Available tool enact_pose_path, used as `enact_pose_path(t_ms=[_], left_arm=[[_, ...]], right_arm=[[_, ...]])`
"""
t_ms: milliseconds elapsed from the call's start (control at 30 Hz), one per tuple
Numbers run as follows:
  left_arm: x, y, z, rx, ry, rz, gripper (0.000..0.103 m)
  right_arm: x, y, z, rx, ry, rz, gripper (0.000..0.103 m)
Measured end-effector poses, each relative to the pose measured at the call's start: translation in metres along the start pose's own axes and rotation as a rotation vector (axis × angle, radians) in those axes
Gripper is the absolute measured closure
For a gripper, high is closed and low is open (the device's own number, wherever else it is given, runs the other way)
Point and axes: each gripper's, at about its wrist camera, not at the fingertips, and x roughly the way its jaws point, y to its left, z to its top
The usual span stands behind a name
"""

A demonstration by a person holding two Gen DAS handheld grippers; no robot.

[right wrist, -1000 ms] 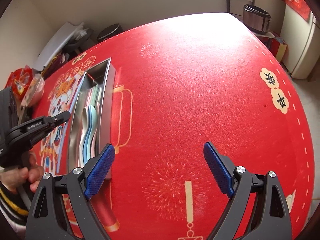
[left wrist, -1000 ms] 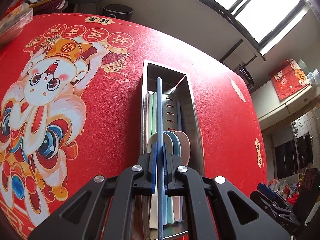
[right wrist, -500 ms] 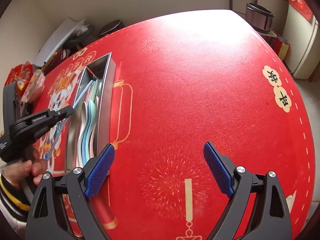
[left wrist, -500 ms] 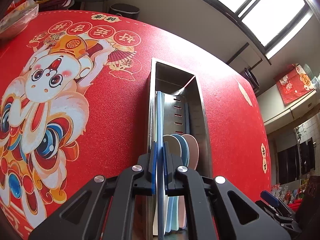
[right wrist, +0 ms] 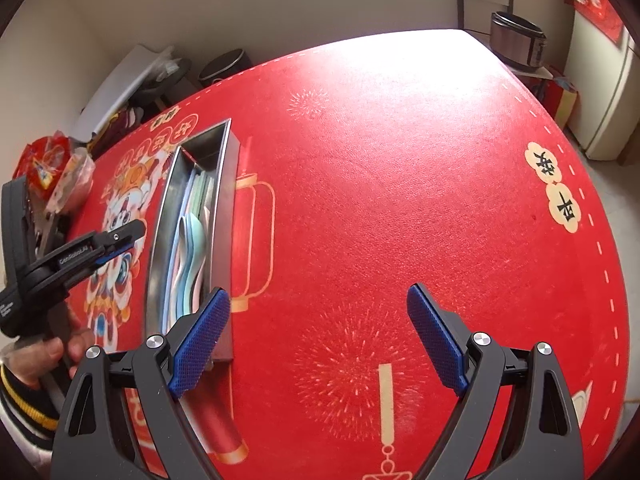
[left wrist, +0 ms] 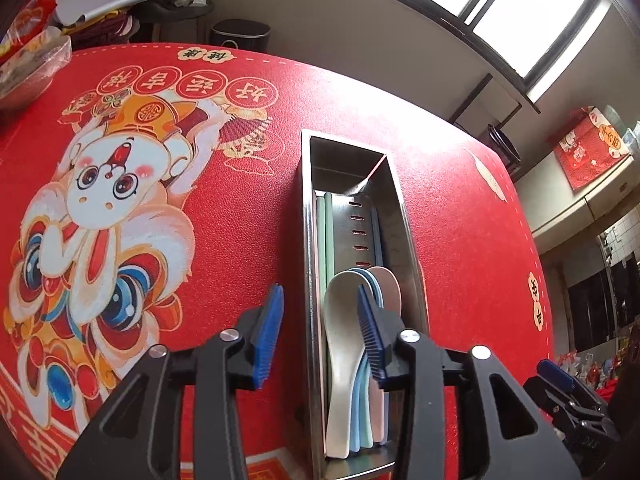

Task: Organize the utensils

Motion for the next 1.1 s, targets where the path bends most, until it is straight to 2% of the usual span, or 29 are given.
enact_pose_path(t_ms=[133, 200, 300, 600, 900, 1100], left_arm=[[-0.029, 0.002, 0.004, 0.077, -0.033, 0.036, 0.038], [-0.047, 0.004, 0.006, 0.113, -0.060, 0.057, 0.023], [-0.077, 0.007, 0.011, 0.171, -0.106, 0.070, 0.013], [-0.179, 0.019, 0.021, 0.306, -0.244, 0.088, 0.006], [-0.275, 0.017, 0.014, 0.437, -0.410, 0.011, 0.006], [-0.311, 0.017, 0.007, 0.472, -0.475, -0.048, 0.006]], right_arm=[[-0.012, 0.009, 0.002, 0.024, -0.039, 0.004, 0.016], [-0.020, 0.018, 0.004, 0.021, -0.067, -0.013, 0.016], [-0.039, 0.037, 0.009, -0.002, -0.130, -0.061, 0.016], [-0.121, 0.102, 0.011, -0.027, -0.335, -0.191, 0.016], [-0.205, 0.155, -0.017, 0.011, -0.566, -0.370, 0.016], [-0.233, 0.171, -0.038, 0.076, -0.634, -0.419, 0.016]])
